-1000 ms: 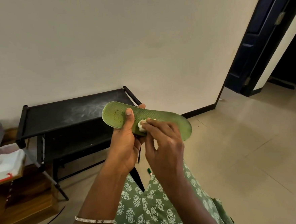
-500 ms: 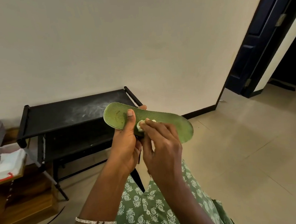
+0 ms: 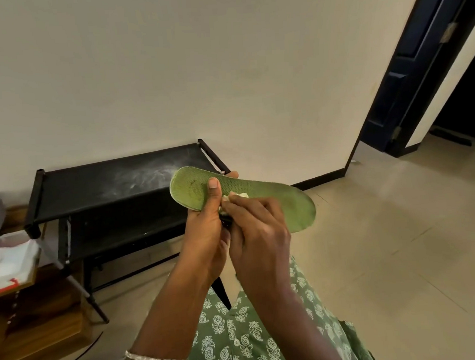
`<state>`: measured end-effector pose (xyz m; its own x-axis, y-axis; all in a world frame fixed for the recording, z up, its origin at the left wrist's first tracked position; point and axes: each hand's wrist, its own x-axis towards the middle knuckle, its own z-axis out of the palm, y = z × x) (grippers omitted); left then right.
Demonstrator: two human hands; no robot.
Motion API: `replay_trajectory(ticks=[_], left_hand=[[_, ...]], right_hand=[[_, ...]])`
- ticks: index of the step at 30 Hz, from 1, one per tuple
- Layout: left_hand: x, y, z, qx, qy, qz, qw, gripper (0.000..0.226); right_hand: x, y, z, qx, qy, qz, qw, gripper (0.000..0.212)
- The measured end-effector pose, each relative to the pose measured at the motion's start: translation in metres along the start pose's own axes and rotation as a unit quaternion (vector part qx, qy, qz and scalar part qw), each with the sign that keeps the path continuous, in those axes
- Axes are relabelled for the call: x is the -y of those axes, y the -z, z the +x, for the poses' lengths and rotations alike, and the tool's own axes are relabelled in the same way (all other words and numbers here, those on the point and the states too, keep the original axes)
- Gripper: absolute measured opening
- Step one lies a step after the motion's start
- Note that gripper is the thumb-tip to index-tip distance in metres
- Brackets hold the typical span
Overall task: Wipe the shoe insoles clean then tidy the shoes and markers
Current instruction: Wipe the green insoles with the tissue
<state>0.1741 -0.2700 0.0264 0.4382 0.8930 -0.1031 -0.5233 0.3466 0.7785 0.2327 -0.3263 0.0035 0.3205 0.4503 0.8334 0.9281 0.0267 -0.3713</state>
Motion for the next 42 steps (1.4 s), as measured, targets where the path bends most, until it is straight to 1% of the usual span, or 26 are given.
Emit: replay_trajectory(ticks=[1, 3, 5, 7, 10, 13, 18, 20, 22, 26, 28, 31, 34, 36, 38, 42], left_hand=[[0.000, 0.000, 0.000, -0.001, -0.001, -0.002, 1.000, 0.042], [-0.002, 0.000, -0.001, 0.005, -0.002, -0.008, 1.000, 0.043], [-0.004, 0.001, 0.000, 0.013, -0.003, -0.007, 1.000, 0.043], [-0.005, 0.001, 0.000, 0.014, -0.002, -0.008, 1.000, 0.041], [-0.005, 0.001, 0.001, 0.015, -0.004, -0.009, 1.000, 0.041], [-0.007, 0.000, 0.000, 0.011, -0.011, -0.011, 1.000, 0.043], [-0.004, 0.001, 0.000, -0.004, -0.005, -0.008, 1.000, 0.046], [-0.003, 0.000, 0.000, -0.001, -0.003, -0.006, 1.000, 0.046], [-0.002, -0.001, 0.001, 0.003, -0.002, -0.008, 1.000, 0.045], [-0.005, 0.001, 0.002, 0.011, 0.000, -0.008, 1.000, 0.042], [-0.004, 0.000, 0.002, 0.013, 0.004, -0.008, 1.000, 0.042], [0.000, -0.004, 0.000, 0.009, 0.007, -0.004, 1.000, 0.043], [0.002, -0.004, -0.001, 0.008, 0.009, -0.010, 1.000, 0.041], [0.000, -0.003, -0.002, 0.008, 0.003, -0.014, 1.000, 0.038], [-0.001, -0.002, -0.001, 0.010, -0.004, -0.017, 1.000, 0.037], [-0.005, 0.002, 0.002, -0.001, 0.005, -0.026, 1.000, 0.041]], right_hand=[[-0.002, 0.000, 0.000, -0.004, 0.006, -0.001, 1.000, 0.030], [-0.015, 0.002, -0.001, -0.018, -0.004, -0.010, 1.000, 0.022], [-0.033, 0.005, 0.000, -0.024, -0.050, -0.016, 0.998, 0.024], [-0.046, 0.006, 0.000, -0.015, -0.093, -0.019, 0.995, 0.028], [-0.044, 0.008, 0.000, 0.011, -0.120, 0.017, 0.993, 0.027], [-0.030, 0.009, 0.001, 0.029, -0.116, 0.046, 0.992, 0.026], [-0.012, 0.001, -0.002, 0.016, -0.043, 0.026, 0.999, 0.018], [-0.011, 0.000, -0.002, 0.024, -0.031, 0.026, 0.999, 0.017], [-0.017, 0.004, 0.001, 0.024, -0.040, 0.026, 0.999, 0.019], [-0.040, 0.011, 0.007, 0.004, -0.124, 0.037, 0.992, 0.021], [-0.043, 0.011, 0.007, 0.003, -0.143, 0.032, 0.989, 0.023], [-0.028, 0.010, 0.005, -0.002, -0.096, 0.007, 0.995, 0.024], [-0.009, 0.007, 0.002, 0.010, -0.033, 0.012, 0.999, 0.019], [-0.008, 0.005, 0.001, 0.011, -0.015, 0.015, 1.000, 0.019], [-0.018, 0.005, 0.003, 0.000, -0.028, 0.016, 0.999, 0.019], [-0.040, 0.006, 0.004, -0.015, -0.096, 0.011, 0.995, 0.022]])
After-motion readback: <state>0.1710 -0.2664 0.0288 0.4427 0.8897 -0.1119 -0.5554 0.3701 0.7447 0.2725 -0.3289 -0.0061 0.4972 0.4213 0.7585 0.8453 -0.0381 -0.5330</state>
